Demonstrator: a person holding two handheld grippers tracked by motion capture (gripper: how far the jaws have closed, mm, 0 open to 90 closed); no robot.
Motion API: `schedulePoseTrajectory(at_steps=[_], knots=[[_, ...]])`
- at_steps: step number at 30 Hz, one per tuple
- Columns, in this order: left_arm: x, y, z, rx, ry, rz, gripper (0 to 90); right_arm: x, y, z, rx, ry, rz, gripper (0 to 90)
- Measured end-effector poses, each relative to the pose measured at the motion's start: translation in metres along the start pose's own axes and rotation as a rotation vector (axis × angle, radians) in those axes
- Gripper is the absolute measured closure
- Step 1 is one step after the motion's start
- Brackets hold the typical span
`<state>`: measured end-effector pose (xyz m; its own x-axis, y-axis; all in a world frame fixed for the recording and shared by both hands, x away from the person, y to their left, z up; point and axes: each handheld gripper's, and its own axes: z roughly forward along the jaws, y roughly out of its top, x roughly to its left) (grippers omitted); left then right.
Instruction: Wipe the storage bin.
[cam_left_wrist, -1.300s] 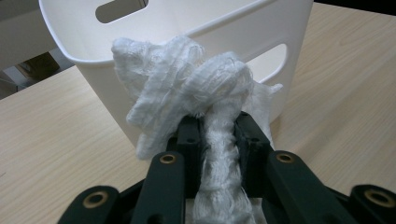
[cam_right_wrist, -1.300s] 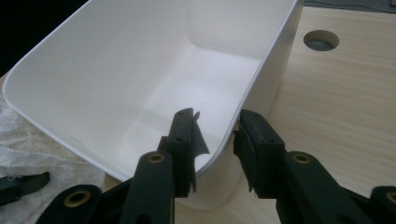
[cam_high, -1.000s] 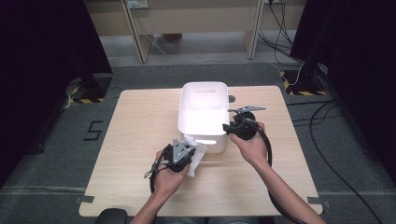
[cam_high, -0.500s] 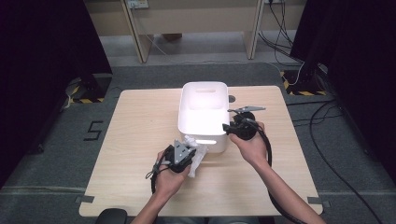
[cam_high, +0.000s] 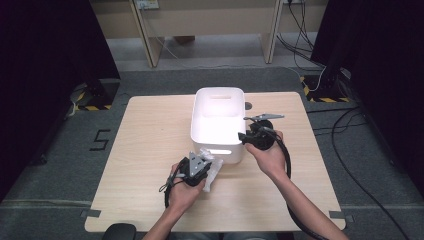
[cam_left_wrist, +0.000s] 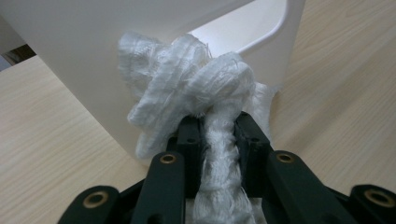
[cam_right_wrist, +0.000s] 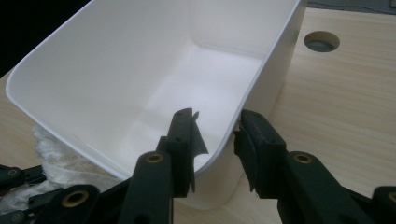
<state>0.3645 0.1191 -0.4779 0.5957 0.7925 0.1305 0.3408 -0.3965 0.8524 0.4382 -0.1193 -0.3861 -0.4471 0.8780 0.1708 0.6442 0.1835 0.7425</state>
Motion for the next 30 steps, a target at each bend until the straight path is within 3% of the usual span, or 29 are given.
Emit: schedulePoseTrajectory(at_steps=[11, 17, 30], knots=[[-0.002, -0.01, 0.009, 0.034, -0.006, -0.001, 74.8, 0.0, 0.0, 0.0, 0.001, -0.001, -0.003, 66.7], [-0.002, -0.016, 0.015, 0.048, -0.017, -0.021, 74.9, 0.0, 0.0, 0.0, 0.001, 0.001, -0.005, 66.6], [-0.002, -0.016, 0.016, 0.058, -0.022, -0.029, 74.9, 0.001, 0.0, 0.0, 0.002, 0.0, -0.002, 66.6]])
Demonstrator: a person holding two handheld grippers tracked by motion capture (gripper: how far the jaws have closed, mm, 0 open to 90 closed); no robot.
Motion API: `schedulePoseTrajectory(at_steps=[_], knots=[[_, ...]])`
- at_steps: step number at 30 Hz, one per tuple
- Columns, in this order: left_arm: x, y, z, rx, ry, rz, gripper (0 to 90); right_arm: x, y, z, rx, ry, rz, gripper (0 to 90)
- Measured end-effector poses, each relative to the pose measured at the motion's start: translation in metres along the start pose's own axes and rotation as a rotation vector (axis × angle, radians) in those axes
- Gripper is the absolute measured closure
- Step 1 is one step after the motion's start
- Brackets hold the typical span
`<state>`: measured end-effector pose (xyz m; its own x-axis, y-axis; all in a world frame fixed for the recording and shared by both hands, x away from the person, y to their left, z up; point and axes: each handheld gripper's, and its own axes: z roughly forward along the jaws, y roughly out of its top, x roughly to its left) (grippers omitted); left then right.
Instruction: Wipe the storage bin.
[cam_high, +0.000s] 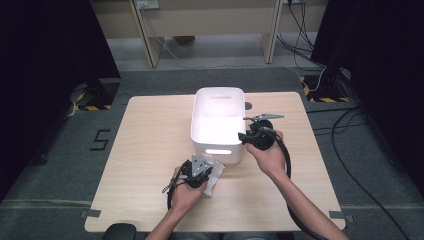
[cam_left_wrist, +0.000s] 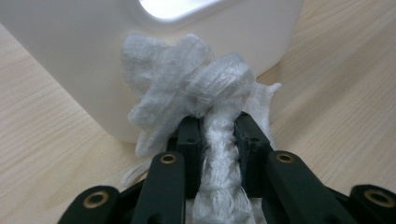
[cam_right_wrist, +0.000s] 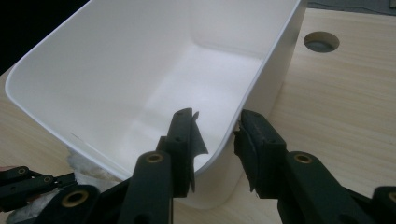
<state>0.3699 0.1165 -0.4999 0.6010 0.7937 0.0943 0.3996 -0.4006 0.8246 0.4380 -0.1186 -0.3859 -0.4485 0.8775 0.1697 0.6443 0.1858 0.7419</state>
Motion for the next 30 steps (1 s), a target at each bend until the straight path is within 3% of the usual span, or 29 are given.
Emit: schedulePoseTrajectory(at_steps=[30], knots=[[-0.01, 0.044, -0.031, -0.108, 0.008, 0.012, 74.9, -0.001, 0.0, 0.0, -0.003, -0.004, 0.009, 66.3]])
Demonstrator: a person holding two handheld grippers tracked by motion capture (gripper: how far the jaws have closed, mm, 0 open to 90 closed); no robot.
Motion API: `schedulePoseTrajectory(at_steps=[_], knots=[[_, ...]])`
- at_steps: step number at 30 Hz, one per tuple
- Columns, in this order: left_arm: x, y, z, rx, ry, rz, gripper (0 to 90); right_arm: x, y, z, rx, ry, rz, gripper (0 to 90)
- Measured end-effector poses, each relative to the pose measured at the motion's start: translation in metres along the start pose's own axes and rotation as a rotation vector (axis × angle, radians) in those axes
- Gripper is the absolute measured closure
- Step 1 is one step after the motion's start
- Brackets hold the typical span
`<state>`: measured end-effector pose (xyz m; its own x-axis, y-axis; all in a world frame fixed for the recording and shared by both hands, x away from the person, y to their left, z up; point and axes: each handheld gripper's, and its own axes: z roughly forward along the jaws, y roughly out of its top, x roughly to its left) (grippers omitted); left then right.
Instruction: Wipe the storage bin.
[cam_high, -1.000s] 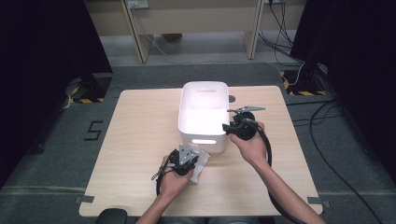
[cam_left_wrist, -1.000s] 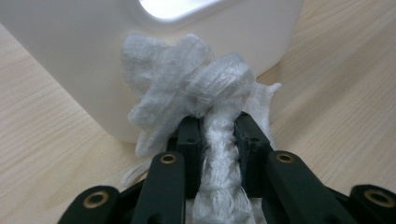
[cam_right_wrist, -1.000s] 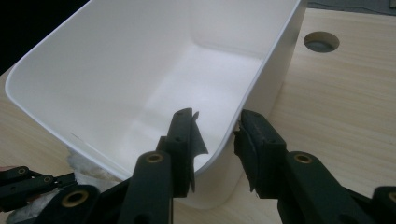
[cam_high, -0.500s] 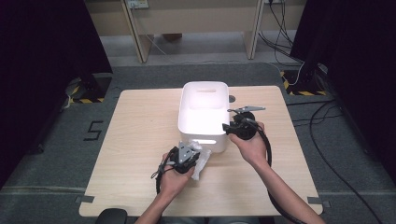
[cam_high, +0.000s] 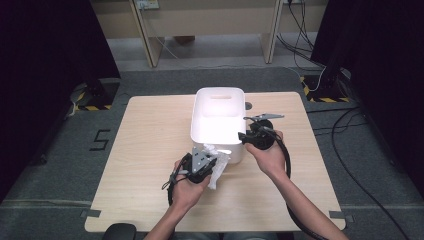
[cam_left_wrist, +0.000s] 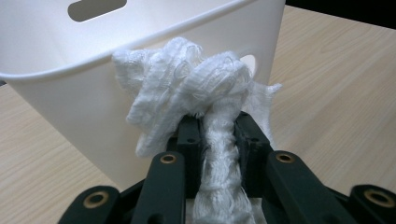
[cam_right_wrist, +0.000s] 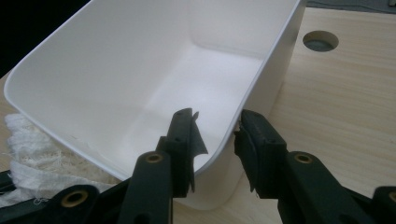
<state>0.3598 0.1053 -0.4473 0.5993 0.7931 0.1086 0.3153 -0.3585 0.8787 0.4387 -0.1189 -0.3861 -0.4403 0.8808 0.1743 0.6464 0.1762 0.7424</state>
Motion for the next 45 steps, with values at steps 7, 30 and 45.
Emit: schedulePoseTrajectory(at_steps=[7, 30, 45], knots=[[-0.007, 0.005, -0.004, -0.021, 0.014, 0.007, 74.9, 0.0, 0.0, 0.0, 0.0, -0.004, -0.003, 65.9], [-0.008, 0.005, 0.008, 0.002, 0.019, 0.047, 74.9, 0.0, 0.0, 0.0, -0.003, -0.004, -0.005, 65.8], [-0.011, -0.002, 0.016, 0.012, 0.026, 0.057, 74.9, 0.0, 0.0, 0.0, -0.003, -0.003, -0.007, 65.8]])
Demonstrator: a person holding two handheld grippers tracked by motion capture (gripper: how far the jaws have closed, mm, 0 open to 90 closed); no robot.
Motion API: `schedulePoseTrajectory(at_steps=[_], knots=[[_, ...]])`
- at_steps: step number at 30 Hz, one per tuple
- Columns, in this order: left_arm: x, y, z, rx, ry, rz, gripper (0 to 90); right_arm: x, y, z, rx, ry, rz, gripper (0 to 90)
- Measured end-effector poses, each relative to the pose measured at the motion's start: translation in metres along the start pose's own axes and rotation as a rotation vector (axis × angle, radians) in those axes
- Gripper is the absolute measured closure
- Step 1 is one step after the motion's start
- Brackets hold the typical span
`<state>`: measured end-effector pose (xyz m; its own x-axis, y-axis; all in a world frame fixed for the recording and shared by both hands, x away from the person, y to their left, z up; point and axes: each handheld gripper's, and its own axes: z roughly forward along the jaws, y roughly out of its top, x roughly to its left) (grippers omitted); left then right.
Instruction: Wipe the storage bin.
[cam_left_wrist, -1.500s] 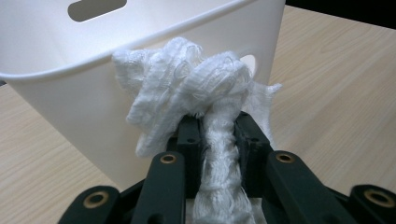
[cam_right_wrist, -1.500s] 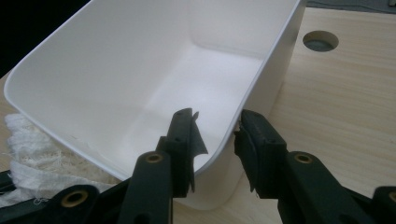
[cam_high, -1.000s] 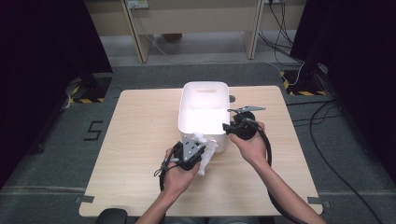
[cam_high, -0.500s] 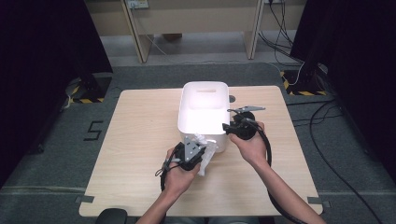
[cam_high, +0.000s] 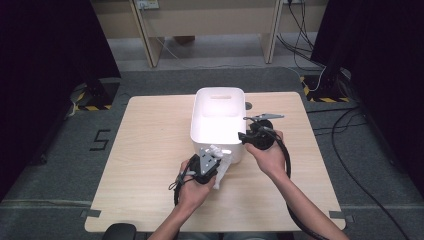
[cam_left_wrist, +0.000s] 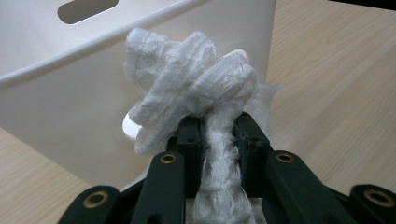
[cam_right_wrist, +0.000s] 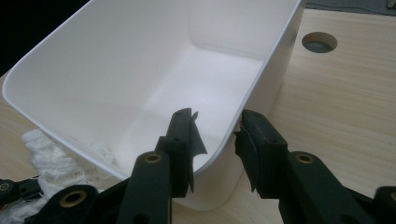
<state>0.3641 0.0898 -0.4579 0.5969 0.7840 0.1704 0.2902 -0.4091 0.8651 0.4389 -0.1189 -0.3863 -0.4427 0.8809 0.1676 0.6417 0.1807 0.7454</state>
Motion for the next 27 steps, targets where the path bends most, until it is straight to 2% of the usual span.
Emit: schedulePoseTrajectory(at_steps=[11, 13, 14, 27], knots=[[-0.004, -0.003, -0.004, 0.0, -0.003, 0.008, 74.9, 0.0, 0.0, 0.0, 0.0, 0.001, 0.001, 65.8], [-0.006, -0.006, -0.003, 0.011, -0.005, -0.004, 74.9, 0.0, 0.0, 0.0, 0.001, 0.002, 0.004, 65.8], [-0.006, -0.006, -0.002, 0.006, -0.006, 0.005, 74.9, 0.0, 0.0, 0.0, 0.001, 0.002, 0.003, 65.8], [-0.006, -0.012, 0.005, 0.002, 0.0, 0.009, 74.9, 0.0, 0.0, 0.0, -0.001, 0.003, 0.003, 65.8]])
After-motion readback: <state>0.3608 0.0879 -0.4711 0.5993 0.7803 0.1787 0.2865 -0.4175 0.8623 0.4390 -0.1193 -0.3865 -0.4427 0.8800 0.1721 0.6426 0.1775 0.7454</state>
